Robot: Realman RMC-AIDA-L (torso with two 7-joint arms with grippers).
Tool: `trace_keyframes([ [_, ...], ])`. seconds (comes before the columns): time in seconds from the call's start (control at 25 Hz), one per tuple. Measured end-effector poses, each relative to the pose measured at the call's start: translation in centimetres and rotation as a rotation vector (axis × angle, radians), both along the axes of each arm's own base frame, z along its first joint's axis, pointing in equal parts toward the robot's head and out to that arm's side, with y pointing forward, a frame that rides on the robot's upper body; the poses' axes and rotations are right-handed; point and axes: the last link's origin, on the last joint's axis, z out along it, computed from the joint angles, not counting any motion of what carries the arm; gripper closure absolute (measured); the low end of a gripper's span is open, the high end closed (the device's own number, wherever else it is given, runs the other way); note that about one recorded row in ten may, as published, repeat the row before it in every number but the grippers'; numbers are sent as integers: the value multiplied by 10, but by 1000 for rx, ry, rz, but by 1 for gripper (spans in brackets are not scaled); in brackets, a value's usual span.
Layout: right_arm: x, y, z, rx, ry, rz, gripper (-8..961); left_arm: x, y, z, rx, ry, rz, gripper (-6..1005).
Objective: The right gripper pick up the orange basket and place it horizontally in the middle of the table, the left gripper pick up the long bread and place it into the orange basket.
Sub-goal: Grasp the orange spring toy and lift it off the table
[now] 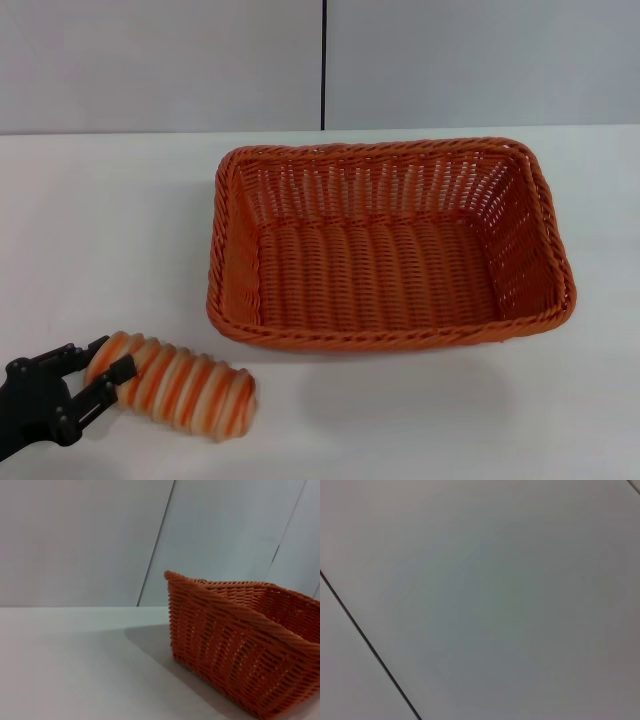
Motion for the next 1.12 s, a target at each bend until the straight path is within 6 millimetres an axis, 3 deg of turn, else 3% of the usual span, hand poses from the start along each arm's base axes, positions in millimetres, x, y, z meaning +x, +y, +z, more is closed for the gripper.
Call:
trace_keyframes([
  [0.8, 2, 1, -1, 3, 14, -15, 587, 5, 4, 5, 3, -23, -28, 735],
  [1.12, 3, 2, -1, 3, 17, -21, 587, 6, 4, 31, -31, -72, -62, 767],
])
